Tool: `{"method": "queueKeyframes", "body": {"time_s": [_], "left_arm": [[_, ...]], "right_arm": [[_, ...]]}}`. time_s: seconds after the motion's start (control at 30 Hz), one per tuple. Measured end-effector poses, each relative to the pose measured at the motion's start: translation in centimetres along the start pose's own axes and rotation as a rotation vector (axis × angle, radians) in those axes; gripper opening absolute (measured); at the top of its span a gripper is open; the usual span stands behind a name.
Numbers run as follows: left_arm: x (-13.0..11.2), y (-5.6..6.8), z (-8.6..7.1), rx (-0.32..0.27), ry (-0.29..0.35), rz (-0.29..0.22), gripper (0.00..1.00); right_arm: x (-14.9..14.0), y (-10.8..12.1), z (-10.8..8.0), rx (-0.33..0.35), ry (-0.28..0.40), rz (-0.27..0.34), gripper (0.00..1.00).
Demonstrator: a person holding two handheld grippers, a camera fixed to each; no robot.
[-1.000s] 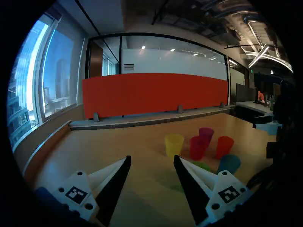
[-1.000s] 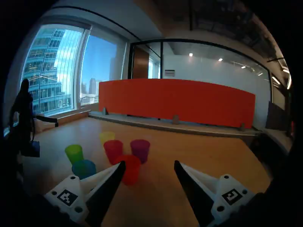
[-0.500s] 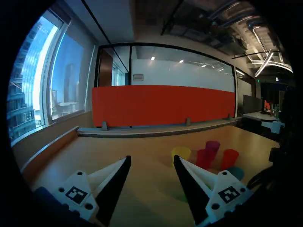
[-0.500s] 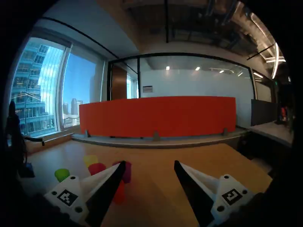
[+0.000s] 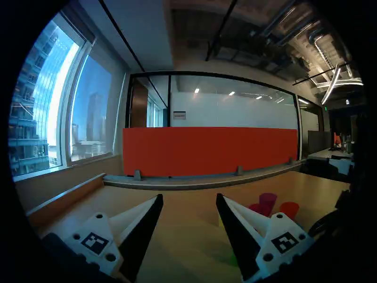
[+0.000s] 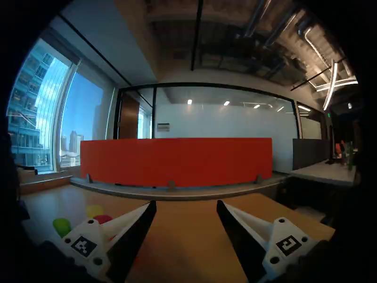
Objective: Pour water
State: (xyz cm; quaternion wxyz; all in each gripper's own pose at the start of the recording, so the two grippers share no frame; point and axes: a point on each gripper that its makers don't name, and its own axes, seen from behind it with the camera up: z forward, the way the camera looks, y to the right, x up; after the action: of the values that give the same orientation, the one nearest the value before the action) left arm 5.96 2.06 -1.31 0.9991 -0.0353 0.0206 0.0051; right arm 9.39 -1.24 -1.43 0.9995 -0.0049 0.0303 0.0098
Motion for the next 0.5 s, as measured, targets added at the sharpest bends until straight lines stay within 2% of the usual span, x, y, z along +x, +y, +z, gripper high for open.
{"method": "queueKeyframes", "body": {"time_s": [0.2, 0.5], "left_arm": [[0.1, -0.3, -0.1, 0.015, 0.002, 0.014, 0.83], [-1.0, -0.4, -0.2, 0.028, -0.019, 0.024, 0.83]], "right_arm": [[0.2, 0.6, -0.2, -0.023, 0.009, 0.019, 0.99], [-0.5, 1.3, -0.6, -0.047, -0.008, -0.006, 0.99]]}}
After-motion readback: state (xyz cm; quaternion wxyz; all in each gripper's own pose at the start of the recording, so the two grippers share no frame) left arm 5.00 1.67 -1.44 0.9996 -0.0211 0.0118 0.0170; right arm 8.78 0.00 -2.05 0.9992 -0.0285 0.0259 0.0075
